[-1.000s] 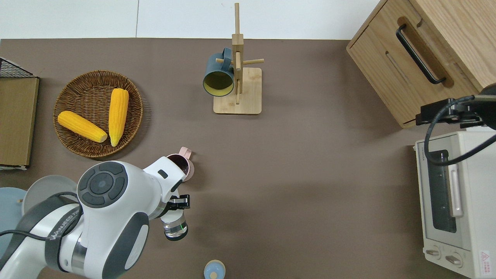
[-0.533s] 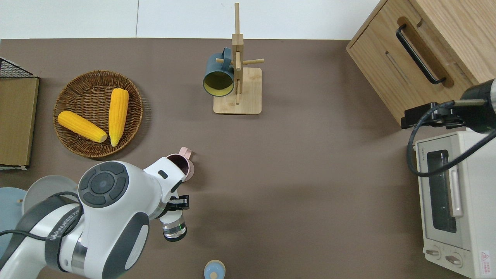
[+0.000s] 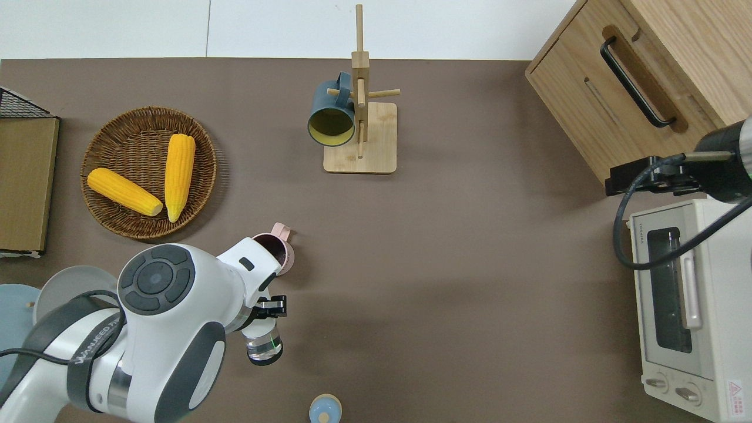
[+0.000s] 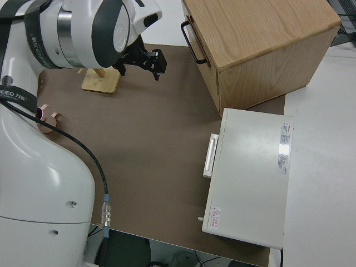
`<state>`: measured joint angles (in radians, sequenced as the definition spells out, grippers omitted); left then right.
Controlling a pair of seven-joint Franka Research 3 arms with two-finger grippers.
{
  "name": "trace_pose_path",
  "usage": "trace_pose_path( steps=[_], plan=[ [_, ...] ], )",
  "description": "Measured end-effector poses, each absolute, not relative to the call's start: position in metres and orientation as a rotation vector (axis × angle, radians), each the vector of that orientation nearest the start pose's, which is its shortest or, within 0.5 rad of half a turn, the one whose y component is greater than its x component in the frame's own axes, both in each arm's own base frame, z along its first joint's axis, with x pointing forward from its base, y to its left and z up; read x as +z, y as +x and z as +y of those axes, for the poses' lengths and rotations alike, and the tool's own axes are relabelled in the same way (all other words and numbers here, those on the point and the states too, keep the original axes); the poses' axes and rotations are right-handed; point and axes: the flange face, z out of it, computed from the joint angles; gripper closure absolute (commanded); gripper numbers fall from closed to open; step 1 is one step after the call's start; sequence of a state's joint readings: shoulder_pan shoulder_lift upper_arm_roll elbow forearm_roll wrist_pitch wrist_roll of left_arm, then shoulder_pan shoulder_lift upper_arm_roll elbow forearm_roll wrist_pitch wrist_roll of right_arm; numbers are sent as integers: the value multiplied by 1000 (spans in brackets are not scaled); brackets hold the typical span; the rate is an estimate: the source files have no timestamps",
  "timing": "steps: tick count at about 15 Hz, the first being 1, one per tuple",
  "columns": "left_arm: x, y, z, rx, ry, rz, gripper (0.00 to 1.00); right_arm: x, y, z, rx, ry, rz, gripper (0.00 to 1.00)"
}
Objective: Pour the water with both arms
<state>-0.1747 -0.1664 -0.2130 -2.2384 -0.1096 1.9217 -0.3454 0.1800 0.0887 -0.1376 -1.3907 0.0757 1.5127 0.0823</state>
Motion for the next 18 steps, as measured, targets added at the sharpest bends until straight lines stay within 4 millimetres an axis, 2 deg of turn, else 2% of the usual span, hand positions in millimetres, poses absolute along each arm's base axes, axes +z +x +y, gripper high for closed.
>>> trace_pose_path(
  steps=[3,6,9,12,15,18],
  plan=[
    [433,439,-190,225,-3144,-22,1000,654,575,37,-46,-3075,51,11],
    [442,443,-189,111,-3141,-49,1000,654,575,37,-46,-3076,51,11],
    [440,442,-192,11,-3137,-91,1000,654,575,37,-46,-3076,51,11],
    [437,439,-192,-11,-3137,-110,1000,654,575,37,-46,-3076,51,11],
    [442,444,-179,-49,-3140,-161,1000,654,575,37,-46,-3076,51,11],
    [449,457,-156,-124,-3149,-245,1000,654,575,37,-46,-3076,51,11]
  ],
)
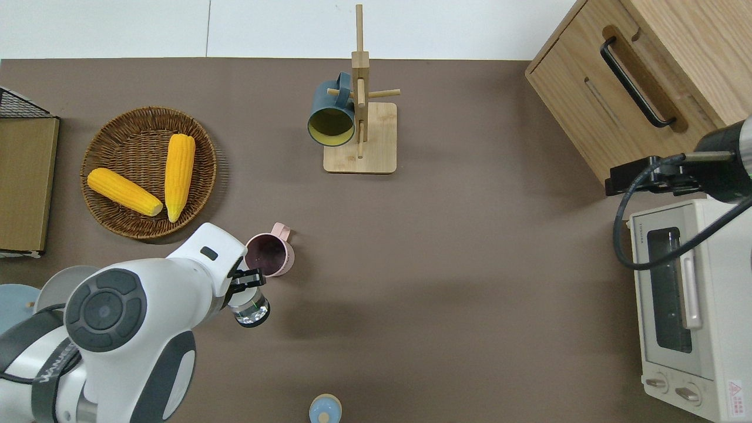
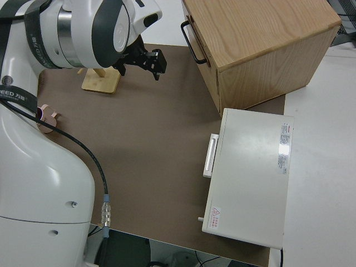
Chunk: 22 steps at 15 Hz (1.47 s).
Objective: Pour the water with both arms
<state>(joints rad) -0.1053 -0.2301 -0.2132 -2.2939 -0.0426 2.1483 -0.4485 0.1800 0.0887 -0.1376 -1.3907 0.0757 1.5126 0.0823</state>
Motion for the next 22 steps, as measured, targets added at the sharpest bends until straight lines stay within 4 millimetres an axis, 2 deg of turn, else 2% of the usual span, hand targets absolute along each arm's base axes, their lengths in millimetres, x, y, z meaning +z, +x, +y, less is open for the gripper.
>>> trace_pose_path(
  steps=[3,7,9,15,20,22],
  plan=[
    [456,467,-134,-181,-3140,-309,1000,654,575,37,-46,-3076,51,11],
    [469,475,-117,-245,-3100,-320,1000,654,575,37,-46,-3076,51,11],
    [478,482,-100,-295,-3074,-345,1000,654,575,37,-46,-3076,51,11],
    [516,517,-22,-503,-2973,-470,1000,654,575,37,-46,-3076,51,11],
    [565,551,44,-661,-2901,-502,1000,654,575,37,-46,-3076,51,11],
    [581,557,75,-705,-2877,-502,1000,654,575,37,-46,-3076,51,11]
  ],
)
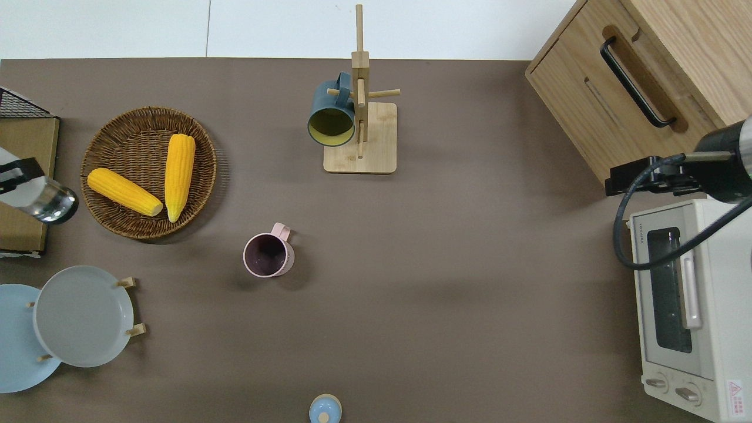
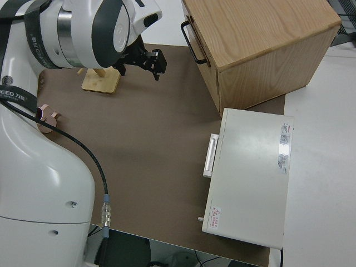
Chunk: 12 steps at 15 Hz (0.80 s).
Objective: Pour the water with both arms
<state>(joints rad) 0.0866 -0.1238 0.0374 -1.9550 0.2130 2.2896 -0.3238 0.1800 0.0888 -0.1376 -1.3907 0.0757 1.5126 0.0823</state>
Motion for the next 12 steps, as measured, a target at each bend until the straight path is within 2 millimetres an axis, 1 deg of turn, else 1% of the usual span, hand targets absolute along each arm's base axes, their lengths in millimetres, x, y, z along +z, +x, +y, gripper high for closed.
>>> trace_pose_path(
  steps=[4,9,11,12],
  plan=[
    [601,558,136,-836,-2823,-484,1000,654,575,37,-46,-3076,51,11],
    [622,555,203,-961,-2879,-427,1000,654,575,37,-46,-3076,51,11],
    [624,553,231,-994,-2889,-392,1000,654,575,37,-46,-3076,51,11],
    [621,552,245,-999,-2896,-367,1000,654,575,37,-46,-3076,51,11]
  ],
)
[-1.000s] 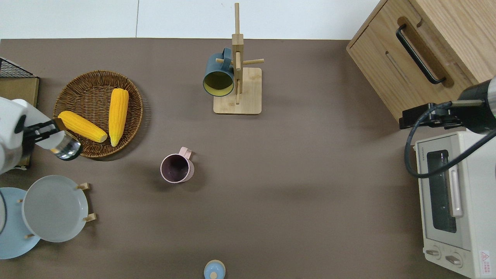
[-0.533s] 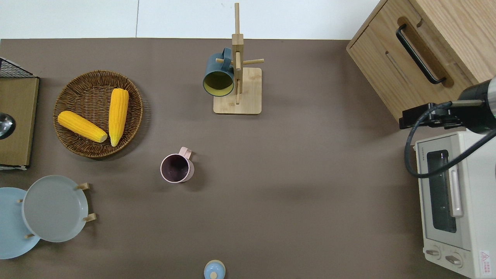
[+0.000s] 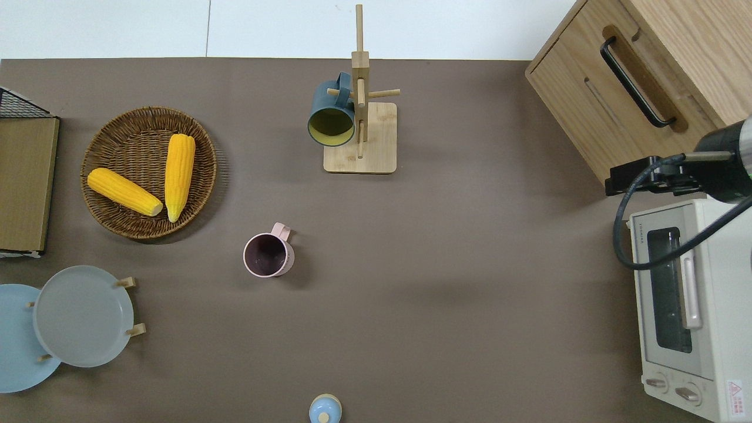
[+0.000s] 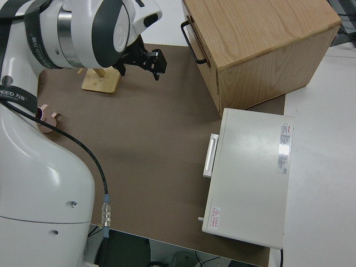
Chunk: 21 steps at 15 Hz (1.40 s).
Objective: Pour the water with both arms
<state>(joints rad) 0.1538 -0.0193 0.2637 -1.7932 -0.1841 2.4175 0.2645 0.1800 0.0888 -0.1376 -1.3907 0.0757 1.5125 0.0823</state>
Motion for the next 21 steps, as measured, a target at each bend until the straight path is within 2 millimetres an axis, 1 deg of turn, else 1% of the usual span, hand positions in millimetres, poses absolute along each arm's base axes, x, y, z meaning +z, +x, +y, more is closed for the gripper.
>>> trace_pose_path(
  steps=[3,5,7,10,13,18,20,21],
  plan=[
    [599,544,295,-1027,-2925,-279,1000,654,575,37,-46,-3076,51,11],
    [584,537,322,-1066,-2937,-216,1000,654,575,37,-46,-3076,51,11],
    [572,532,340,-1098,-2943,-172,1000,654,575,37,-46,-3076,51,11],
    [555,531,358,-1140,-2917,-131,1000,654,575,37,-46,-3076,51,11],
    [540,537,365,-1186,-2884,-121,1000,654,575,37,-46,-3076,51,11],
    [522,549,362,-1183,-2889,-123,997,654,575,37,-46,-3076,51,11],
    [513,553,362,-1167,-2897,-120,959,654,575,37,-46,-3076,51,11],
    [509,554,363,-1158,-2898,-113,880,654,575,37,-46,-3076,51,11]
  ],
)
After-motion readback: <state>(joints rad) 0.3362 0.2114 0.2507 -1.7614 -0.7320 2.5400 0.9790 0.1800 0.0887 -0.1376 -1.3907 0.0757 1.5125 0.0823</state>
